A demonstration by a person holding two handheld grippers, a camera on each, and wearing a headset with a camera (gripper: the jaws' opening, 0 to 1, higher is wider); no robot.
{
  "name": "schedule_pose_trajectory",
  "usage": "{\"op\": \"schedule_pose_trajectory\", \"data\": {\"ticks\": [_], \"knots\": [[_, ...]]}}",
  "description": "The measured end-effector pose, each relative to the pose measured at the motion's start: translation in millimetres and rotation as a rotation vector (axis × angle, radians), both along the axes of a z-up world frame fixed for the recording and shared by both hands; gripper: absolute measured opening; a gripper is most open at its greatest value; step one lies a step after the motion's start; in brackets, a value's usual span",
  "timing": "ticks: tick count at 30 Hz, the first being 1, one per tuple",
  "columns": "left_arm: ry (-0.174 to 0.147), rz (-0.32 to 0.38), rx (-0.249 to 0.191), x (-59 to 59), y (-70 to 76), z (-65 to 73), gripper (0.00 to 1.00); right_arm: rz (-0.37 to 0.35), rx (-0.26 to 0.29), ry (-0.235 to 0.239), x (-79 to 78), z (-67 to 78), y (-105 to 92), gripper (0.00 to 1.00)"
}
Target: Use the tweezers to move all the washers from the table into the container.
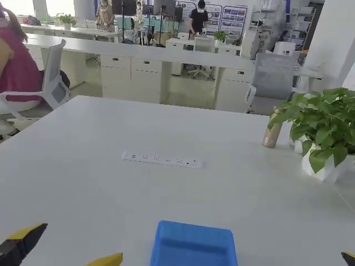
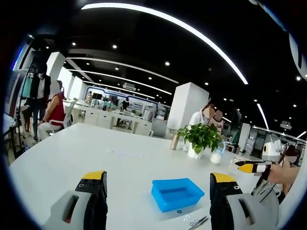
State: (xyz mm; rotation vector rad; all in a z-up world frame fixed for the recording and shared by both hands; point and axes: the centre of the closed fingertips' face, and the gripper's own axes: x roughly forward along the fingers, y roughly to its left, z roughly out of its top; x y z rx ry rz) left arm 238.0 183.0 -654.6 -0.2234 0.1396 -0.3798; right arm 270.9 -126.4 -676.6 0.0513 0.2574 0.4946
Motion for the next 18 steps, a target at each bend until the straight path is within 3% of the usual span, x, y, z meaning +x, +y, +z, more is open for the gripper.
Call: {"op": "schedule_pose_trajectory", "data": {"ticks": [18], "knots": [[0.008,0.005,0.011,-2.3,1.3,-1.8,0.9,0.013,-0.026,0.01,0.3,-5.2,1.9,0.83]]}}
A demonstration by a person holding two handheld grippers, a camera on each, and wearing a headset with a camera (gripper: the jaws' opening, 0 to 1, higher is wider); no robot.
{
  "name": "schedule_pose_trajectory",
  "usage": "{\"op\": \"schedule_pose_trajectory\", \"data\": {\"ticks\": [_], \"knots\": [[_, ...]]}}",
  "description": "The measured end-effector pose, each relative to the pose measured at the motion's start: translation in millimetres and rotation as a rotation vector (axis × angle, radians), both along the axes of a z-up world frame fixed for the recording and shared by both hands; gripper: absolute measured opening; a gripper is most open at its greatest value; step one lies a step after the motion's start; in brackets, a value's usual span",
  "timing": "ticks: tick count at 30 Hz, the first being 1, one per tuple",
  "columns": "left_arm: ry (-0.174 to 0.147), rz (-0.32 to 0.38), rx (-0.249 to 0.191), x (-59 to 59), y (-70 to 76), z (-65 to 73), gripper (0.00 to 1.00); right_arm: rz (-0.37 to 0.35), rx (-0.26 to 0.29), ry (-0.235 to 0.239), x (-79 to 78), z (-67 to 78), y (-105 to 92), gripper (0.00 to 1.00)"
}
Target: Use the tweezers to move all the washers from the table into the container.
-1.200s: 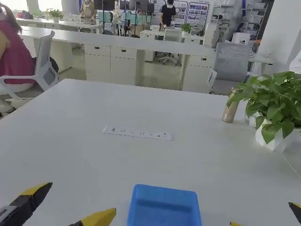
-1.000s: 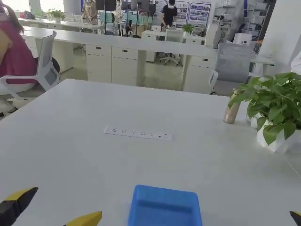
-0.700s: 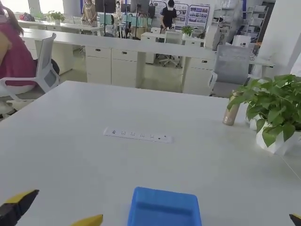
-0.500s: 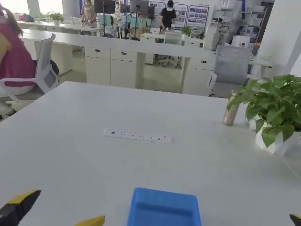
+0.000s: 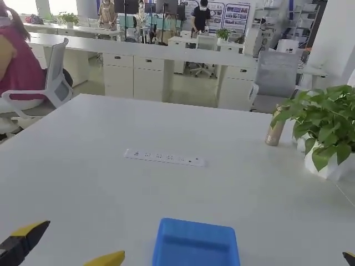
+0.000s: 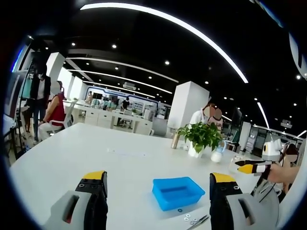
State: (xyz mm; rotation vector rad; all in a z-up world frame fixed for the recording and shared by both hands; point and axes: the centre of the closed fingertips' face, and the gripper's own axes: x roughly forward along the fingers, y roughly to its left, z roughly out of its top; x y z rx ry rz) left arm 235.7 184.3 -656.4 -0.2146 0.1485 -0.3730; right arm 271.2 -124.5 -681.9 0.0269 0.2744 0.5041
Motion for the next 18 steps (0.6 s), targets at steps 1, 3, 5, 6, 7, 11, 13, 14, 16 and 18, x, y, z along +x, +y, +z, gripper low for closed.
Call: {"op": "schedule_pose_trajectory", "data": {"ticks": [1,3,5,6,7,11,13,14,16,18], "knots": [[0.0,0.0,0.001,-0.1,0.0,-0.3,0.9,0.002,0.0,-0.003,0.4,0.6,0.5,0.83],[0.001,0.0,-0.002,-0.1,0.2,-0.4,0.9,0.004,-0.004,-0.004,1.0,0.8,0.7,0.83],[-0.001,0.002,-0.001,0.2,0.9,-0.1,0.9,0.002,-0.005,-0.006,1.7,1.4,0.4,0.83],[-0.004,0.004,0.0,0.4,1.3,0.4,0.9,0.0,-0.004,-0.01,2.0,2.1,0.0,0.83],[-0.005,0.005,0.001,0.5,1.6,0.4,0.89,-0.002,-0.002,-0.012,2.2,2.6,-0.1,0.83],[0.014,-0.038,0.055,-1.0,-6.0,-9.0,0.9,0.028,-0.037,0.007,0.1,-4.2,5.9,0.82],[0.031,-0.07,0.092,-2.2,-11.3,-14.8,0.89,0.075,-0.098,0.032,-3.6,-13.0,12.0,0.78],[0.061,-0.094,0.132,-3.2,-15.3,-22.7,0.88,0.09,-0.129,0.044,-4.9,-17.3,14.1,0.77],[0.089,-0.163,0.174,-5.3,-27.5,-32.0,0.82,0.135,-0.171,0.061,-7.2,-26.4,24.1,0.74],[0.119,-0.247,0.216,-8.1,-40.9,-42.9,0.74,0.163,-0.163,0.072,-9.0,-30.6,32.2,0.7]]}}
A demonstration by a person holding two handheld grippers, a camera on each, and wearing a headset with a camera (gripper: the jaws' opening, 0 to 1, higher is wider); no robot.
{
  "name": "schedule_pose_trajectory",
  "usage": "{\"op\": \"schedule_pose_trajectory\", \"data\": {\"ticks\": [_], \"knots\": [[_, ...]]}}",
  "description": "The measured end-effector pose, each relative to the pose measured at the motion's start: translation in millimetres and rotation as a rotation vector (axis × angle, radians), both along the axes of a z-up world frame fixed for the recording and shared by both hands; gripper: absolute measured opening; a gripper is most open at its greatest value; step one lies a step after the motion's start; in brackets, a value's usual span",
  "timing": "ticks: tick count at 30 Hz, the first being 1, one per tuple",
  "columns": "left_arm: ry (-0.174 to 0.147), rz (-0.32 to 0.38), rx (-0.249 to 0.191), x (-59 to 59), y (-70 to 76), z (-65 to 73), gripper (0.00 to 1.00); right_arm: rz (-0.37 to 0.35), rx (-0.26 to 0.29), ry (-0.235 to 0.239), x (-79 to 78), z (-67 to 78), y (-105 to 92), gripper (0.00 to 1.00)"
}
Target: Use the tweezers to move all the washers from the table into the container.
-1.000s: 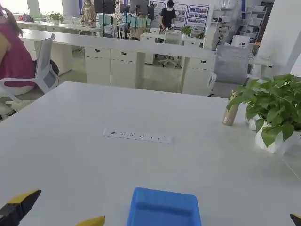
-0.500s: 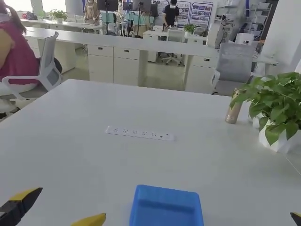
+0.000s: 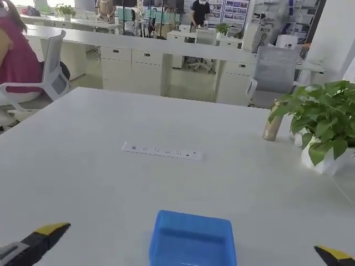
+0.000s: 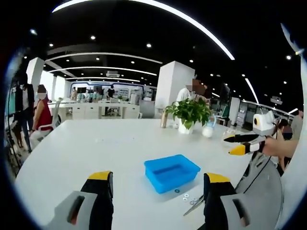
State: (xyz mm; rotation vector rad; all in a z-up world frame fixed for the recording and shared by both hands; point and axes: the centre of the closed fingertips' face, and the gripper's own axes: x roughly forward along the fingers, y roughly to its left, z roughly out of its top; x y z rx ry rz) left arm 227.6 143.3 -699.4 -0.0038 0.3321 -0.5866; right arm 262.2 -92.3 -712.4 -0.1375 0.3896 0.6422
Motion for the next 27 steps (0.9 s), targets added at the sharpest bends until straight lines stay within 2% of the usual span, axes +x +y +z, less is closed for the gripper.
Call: {"op": "schedule_pose_trajectory", "data": {"ticks": [1,2,3,5,6,7,8,10,12,13,15,18,20,22,23,24,25,27], "knots": [[0.014,-0.043,0.012,-2.7,-7.5,-4.3,0.67,0.041,0.003,0.018,-3.7,-4.6,8.1,0.66],[0.044,-0.11,0.034,-7.2,-18.0,-12.6,0.63,0.066,-0.001,0.03,-6.0,-7.9,12.3,0.63],[0.095,-0.144,0.066,-10.6,-24.0,-24.5,0.57,0.101,-0.026,0.043,-9.1,-14.2,17.9,0.6],[0.139,-0.192,0.08,-13.1,-32.4,-37.5,0.48,0.175,-0.079,0.062,-16.1,-25.3,28.4,0.51],[0.192,-0.238,0.1,-16.1,-36.9,-50.6,0.44,0.214,-0.095,0.078,-20.3,-30.6,33.1,0.45],[0.22,-0.267,0.124,-17.8,-39.2,-58.4,0.41,0.239,-0.111,0.09,-23.0,-35.1,36.3,0.41],[0.251,-0.309,0.179,-19.6,-41.7,-70.6,0.38,0.271,-0.132,0.102,-25.1,-44.6,39.9,0.37],[0.249,-0.385,0.278,-20.2,-46.6,-85.3,0.32,0.324,-0.169,0.123,-29.5,-54.5,46.0,0.31],[0.248,-0.437,0.345,-21.6,-50.0,-94.8,0.24,0.336,-0.191,0.136,-30.2,-60.4,48.8,0.3],[0.259,-0.469,0.376,-23.2,-52.8,-101.4,0.21,0.348,-0.2,0.143,-31.3,-63.2,50.3,0.3],[0.294,-0.5,0.397,-25.1,-56.6,-111.6,0.19,0.376,-0.217,0.152,-34.2,-68.3,54.7,0.29],[0.328,-0.554,0.447,-29.0,-59.9,-124.3,0.19,0.423,-0.252,0.19,-41.1,-82.0,58.5,0.26],[0.328,-0.57,0.466,-29.0,-62.7,-128.7,0.19,0.471,-0.297,0.221,-47.8,-92.7,58.9,0.25],[0.332,-0.574,0.484,-27.2,-64.6,-133.2,0.19,0.484,-0.333,0.22,-48.4,-101.0,59.3,0.24],[0.333,-0.577,0.498,-25.8,-65.2,-135.9,0.19,0.486,-0.343,0.236,-50.7,-103.7,57.9,0.23],[0.336,-0.585,0.517,-25.7,-64.8,-138.1,0.18,0.501,-0.34,0.231,-51.7,-103.8,61.0,0.23],[0.328,-0.602,0.556,-24.7,-64.0,-141.2,0.17,0.503,-0.337,0.234,-52.6,-103.7,62.2,0.23],[0.332,-0.615,0.566,-24.3,-67.7,-144.7,0.16,0.509,-0.333,0.241,-53.9,-107.9,63.6,0.23]]}}
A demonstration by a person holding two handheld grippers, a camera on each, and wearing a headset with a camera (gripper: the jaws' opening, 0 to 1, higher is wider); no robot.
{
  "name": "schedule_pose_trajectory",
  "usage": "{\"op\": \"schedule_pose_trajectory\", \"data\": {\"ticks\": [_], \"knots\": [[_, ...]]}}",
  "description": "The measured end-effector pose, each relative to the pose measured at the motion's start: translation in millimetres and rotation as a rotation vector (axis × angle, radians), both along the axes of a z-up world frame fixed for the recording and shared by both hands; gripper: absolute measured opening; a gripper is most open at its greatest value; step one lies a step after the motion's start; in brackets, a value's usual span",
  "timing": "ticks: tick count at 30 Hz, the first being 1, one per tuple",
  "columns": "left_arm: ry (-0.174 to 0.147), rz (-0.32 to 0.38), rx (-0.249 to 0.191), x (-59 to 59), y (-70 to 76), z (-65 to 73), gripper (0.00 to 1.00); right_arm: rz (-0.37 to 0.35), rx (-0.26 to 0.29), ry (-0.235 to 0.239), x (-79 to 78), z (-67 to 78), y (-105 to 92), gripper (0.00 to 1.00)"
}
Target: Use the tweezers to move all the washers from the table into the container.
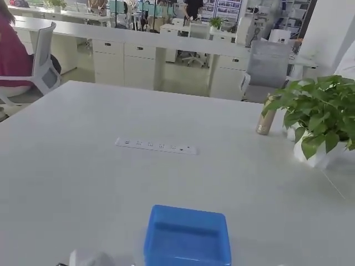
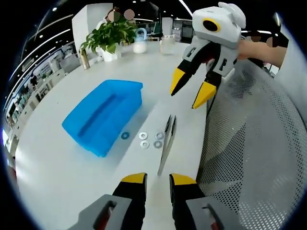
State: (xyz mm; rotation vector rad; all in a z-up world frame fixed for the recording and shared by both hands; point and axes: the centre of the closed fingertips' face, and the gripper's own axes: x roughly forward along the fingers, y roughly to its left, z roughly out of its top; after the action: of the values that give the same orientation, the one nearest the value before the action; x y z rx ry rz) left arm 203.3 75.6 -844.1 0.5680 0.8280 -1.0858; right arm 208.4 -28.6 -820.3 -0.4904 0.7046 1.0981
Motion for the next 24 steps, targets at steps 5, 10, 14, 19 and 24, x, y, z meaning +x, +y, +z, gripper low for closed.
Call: {"op": "schedule_pose_trajectory", "data": {"ticks": [5,10,14,19,24], "knots": [[0.006,-0.045,0.027,-1.2,-8.8,-6.6,0.12,0.021,-0.025,0.012,-3.3,-4.4,2.7,0.23],[-0.002,-0.082,0.057,-0.8,-13.3,-13.4,0.05,0.033,-0.036,0.012,-3.8,-5.3,3.0,0.23],[-0.018,-0.136,0.113,-1.6,-11.7,-19.0,0.04,0.039,-0.044,0.015,-4.3,-6.9,3.6,0.24],[-0.039,-0.168,0.118,-3.7,-17.2,-19.0,0.01,0.053,-0.041,0.023,-6.0,-9.8,7.2,0.23],[-0.097,-0.221,0.121,-4.1,-20.7,-13.2,0.0,0.068,-0.048,0.024,-7.8,-12.6,11.0,0.24]]}}
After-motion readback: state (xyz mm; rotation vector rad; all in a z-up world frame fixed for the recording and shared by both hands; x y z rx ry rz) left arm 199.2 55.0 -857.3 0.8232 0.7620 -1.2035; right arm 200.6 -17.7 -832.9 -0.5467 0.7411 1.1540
